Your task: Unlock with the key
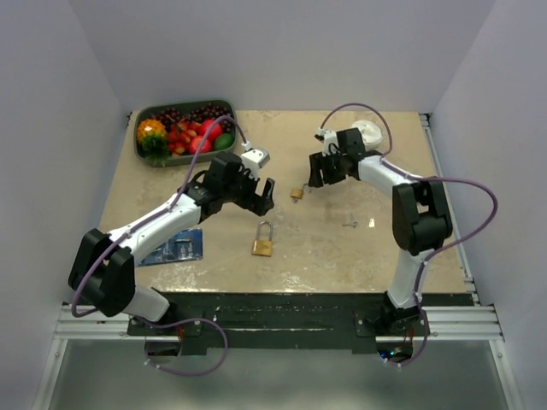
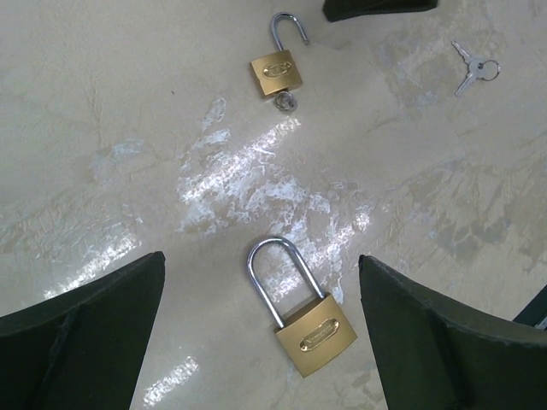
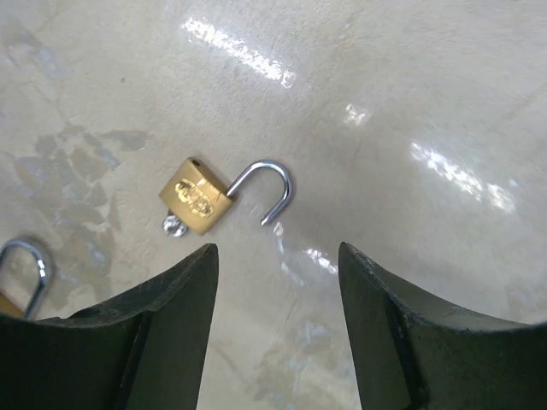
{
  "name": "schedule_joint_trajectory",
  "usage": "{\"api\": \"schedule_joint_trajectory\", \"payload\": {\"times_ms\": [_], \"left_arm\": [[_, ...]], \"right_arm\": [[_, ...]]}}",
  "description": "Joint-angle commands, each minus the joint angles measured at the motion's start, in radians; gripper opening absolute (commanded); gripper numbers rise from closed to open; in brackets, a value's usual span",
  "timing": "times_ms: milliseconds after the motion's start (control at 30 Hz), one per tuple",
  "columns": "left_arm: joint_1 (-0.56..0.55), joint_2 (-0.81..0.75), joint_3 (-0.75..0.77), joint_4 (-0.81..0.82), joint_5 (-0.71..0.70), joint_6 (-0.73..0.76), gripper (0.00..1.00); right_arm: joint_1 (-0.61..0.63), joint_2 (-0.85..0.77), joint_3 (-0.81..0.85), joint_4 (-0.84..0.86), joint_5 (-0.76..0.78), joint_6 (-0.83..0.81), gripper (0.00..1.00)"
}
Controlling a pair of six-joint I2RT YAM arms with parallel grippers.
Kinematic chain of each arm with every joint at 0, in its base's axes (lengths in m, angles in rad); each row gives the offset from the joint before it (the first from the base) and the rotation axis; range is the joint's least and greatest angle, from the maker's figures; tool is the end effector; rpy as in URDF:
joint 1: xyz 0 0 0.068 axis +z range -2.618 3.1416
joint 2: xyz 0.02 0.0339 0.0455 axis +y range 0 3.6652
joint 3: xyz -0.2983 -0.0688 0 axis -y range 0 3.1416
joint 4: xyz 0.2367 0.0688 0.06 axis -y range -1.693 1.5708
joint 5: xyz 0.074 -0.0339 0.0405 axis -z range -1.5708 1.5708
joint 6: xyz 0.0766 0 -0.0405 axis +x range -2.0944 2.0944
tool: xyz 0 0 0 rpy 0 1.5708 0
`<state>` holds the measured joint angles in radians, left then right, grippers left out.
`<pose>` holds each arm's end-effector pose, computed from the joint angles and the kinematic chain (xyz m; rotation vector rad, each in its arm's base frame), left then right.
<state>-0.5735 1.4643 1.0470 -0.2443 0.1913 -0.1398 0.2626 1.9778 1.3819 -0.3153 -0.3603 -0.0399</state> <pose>0.2833 -0.2004 0.2774 0.5960 2.2076 -0.5951 0.4343 0.1447 0.1891 -0.5251 2.4220 0.5418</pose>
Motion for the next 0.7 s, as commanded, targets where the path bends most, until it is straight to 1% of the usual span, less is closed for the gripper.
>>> {"api": "schedule_joint_trajectory", "payload": {"times_ms": [0, 33, 67, 100, 167, 200, 267, 300, 367, 400, 500, 667], "left_arm": [[0.0, -0.108, -0.059, 0.12, -0.078, -0.018, 0.99], [-0.002, -0.13, -0.073, 0.128, -0.088, -0.021, 0.99], [0.0, -0.136, -0.077, 0.131, -0.098, -0.02, 0.99], [0.0, -0.136, -0.077, 0.132, -0.099, -0.02, 0.99], [-0.002, -0.124, -0.068, 0.113, -0.09, -0.021, 0.99], [0.0, -0.107, -0.056, 0.105, -0.087, -0.029, 0.99], [-0.002, -0.095, -0.05, 0.102, -0.063, -0.034, 0.99], [0.0, -0.09, -0.05, 0.103, -0.056, -0.038, 0.99], [-0.002, -0.091, -0.05, 0.106, -0.038, -0.046, 0.99], [-0.002, -0.094, -0.05, 0.106, -0.035, -0.047, 0.99], [0.0, -0.104, -0.051, 0.106, -0.013, -0.06, 0.99], [-0.002, -0.122, -0.054, 0.114, 0.031, -0.075, 0.99]], "right_arm": [[0.001, -0.257, -0.102, 0.094, 0.139, 0.112, 0.62], [0.0, -0.289, -0.151, 0.102, 0.167, 0.135, 0.62], [0.0, -0.324, -0.173, 0.102, 0.231, 0.164, 0.62], [-0.002, -0.379, -0.193, 0.093, 0.247, 0.213, 0.62], [0.001, -0.439, -0.251, 0.07, 0.274, 0.25, 0.62], [-0.002, -0.494, -0.292, 0.056, 0.302, 0.285, 0.62], [0.0, -0.537, -0.329, 0.041, 0.359, 0.31, 0.63], [-0.002, -0.557, -0.361, 0.026, 0.457, 0.319, 0.64], [-0.002, -0.591, -0.391, 0.013, 0.553, 0.343, 0.66], [-0.008, -0.593, -0.4, -0.019, 0.639, 0.348, 0.68], [-0.022, -0.579, -0.417, -0.048, 0.672, 0.368, 0.68], [-0.023, -0.559, -0.468, -0.036, 0.601, 0.452, 0.65]]}}
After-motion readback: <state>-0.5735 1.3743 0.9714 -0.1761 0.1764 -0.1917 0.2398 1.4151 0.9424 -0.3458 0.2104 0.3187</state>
